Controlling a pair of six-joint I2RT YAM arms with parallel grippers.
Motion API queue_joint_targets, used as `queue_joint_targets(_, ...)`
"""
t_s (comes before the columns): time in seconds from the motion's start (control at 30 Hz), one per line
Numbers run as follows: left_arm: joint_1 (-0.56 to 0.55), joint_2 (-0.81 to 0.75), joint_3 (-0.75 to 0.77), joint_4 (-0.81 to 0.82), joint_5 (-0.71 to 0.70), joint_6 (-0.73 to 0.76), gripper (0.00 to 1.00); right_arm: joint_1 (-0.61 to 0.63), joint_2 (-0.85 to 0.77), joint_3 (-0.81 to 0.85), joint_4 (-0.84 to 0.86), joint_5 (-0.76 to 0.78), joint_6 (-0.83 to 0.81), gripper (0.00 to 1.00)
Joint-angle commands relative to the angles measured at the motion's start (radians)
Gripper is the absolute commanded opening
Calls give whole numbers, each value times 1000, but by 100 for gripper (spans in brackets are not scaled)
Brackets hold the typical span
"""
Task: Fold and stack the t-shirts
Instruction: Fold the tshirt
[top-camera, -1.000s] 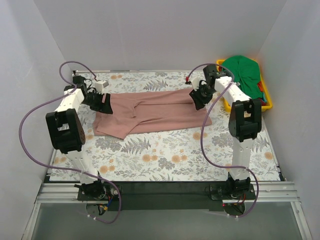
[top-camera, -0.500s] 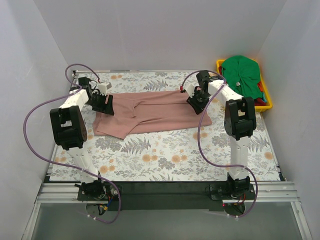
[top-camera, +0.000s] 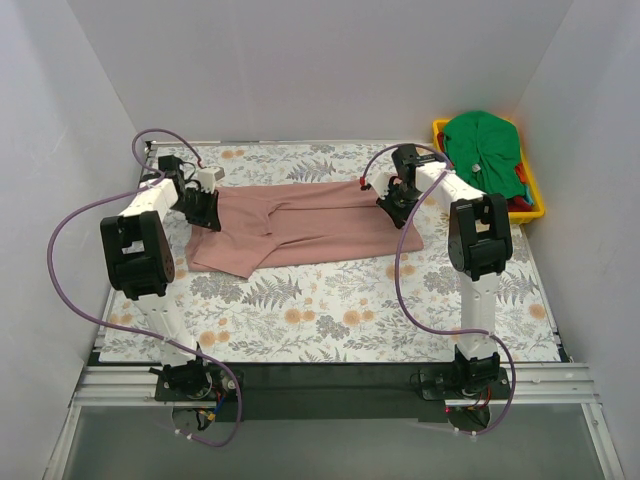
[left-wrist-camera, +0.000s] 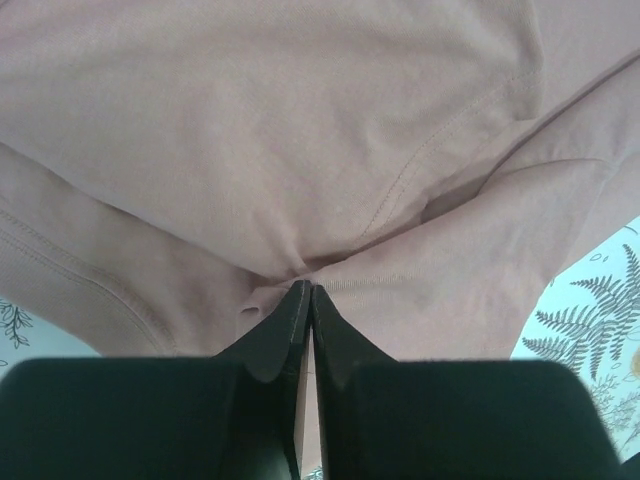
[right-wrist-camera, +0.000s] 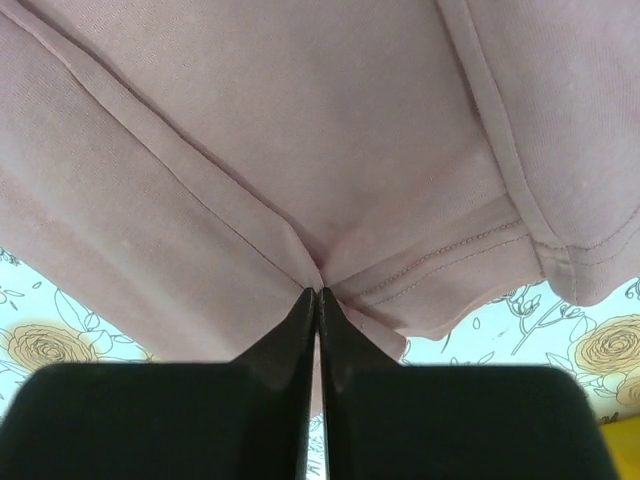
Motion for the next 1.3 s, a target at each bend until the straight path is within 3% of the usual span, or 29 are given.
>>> queue_joint_targets(0.0, -1, -25, 9, -12, 21, 9, 0, 7, -14, 16, 5, 6, 0, 5)
queue_joint_targets(0.3, 2, -82, 32, -20, 21, -2, 0, -1, -79, 1, 6, 14, 1, 1)
queue_joint_targets(1.07, 19, -74, 12, 138, 12, -79, 0, -31, -21, 77, 37, 12, 38, 1)
queue_joint_targets(1.1, 19, -60, 19, 138, 12, -83, 2, -30, -18, 74, 37, 20, 40, 10)
queue_joint_targets(1.13, 19, -53, 27, 120, 12, -88, 18, -30, -17, 71, 37, 26, 41, 22)
queue_joint_targets(1.17, 21, -53, 32, 114, 6, -92, 25, -31, -19, 60, 37, 34, 44, 39)
queue_joint_targets(1.27, 46, -88, 21, 100, 21, -106, 41, -39, -75, 36, 39, 63, 54, 50)
